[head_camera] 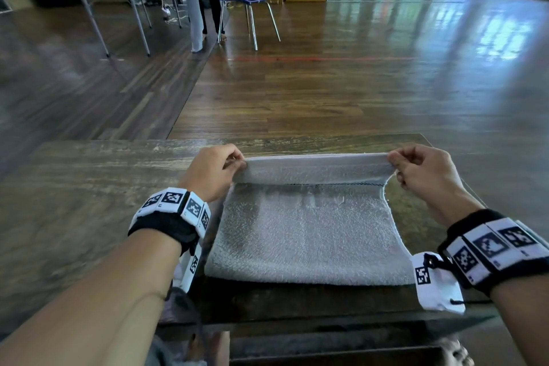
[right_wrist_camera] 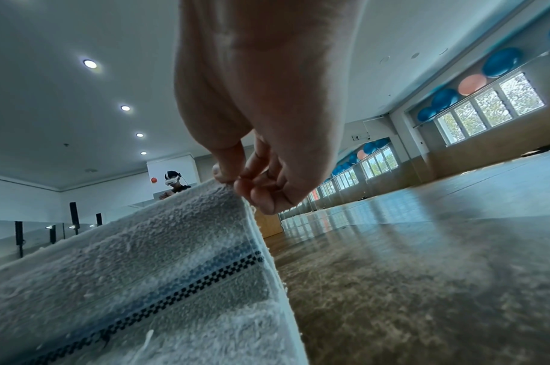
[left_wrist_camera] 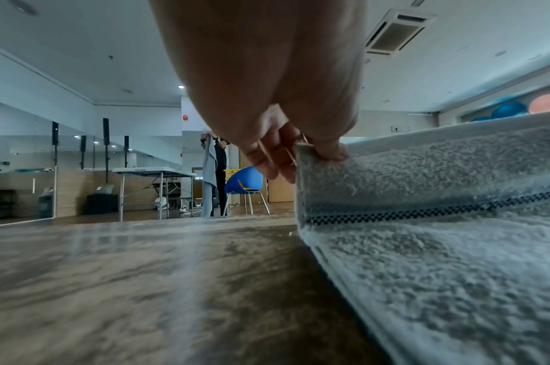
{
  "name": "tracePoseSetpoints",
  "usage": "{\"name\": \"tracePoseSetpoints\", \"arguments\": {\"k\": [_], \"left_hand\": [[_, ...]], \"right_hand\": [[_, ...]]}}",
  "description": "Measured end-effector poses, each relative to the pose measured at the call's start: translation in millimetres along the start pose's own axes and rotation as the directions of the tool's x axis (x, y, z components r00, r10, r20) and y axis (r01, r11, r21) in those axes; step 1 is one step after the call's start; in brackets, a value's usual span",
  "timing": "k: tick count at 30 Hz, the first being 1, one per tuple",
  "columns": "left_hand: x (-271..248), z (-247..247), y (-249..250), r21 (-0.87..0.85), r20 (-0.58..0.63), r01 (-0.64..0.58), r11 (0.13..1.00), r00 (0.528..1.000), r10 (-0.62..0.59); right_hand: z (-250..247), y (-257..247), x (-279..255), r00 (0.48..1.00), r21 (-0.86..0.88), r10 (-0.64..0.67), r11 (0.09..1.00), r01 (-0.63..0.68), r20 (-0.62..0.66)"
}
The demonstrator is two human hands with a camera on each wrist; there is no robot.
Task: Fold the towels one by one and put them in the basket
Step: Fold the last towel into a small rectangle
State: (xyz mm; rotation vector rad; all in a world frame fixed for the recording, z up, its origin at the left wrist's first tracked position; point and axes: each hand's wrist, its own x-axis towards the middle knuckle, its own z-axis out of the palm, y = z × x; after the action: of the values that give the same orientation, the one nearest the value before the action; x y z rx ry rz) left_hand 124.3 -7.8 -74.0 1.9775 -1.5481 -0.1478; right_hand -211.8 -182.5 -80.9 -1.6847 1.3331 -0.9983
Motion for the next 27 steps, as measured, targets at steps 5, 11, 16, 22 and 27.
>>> {"name": "tracePoseSetpoints", "arguments": {"k": [5,11,16,22,27], "left_hand": [[1,-4,2,-0.024,-0.036,-0.029,0.999,0.999,0.028],[-6,-8,1,0.032,0.06,0.034,0.999,0.998,-0.036],[-14,-14,3,0.057,0.164,0.097,0.994,0.981,-0.105],[-14,-22,1,0.041,0.298,0.167,0.985,0.939,-0.172],[-16,-15,-1,0.117,0.531,0.117,0.986,0.832,-0.161]], "right_hand": [[0,8,5,0.999,-0.001,0.033,0.999,-0.033,-0.006],[2,14,3,0.995,-0.057,0.087,0.995,-0.084,0.055],[-1,10,-8,0.981,-0.17,0.091,0.984,-0.062,0.171],[-13,-5,-20,0.905,-0.323,0.081,0.944,0.065,0.418],[-4,-2,-30,0.883,-0.591,0.055,0.762,0.265,0.467]]}}
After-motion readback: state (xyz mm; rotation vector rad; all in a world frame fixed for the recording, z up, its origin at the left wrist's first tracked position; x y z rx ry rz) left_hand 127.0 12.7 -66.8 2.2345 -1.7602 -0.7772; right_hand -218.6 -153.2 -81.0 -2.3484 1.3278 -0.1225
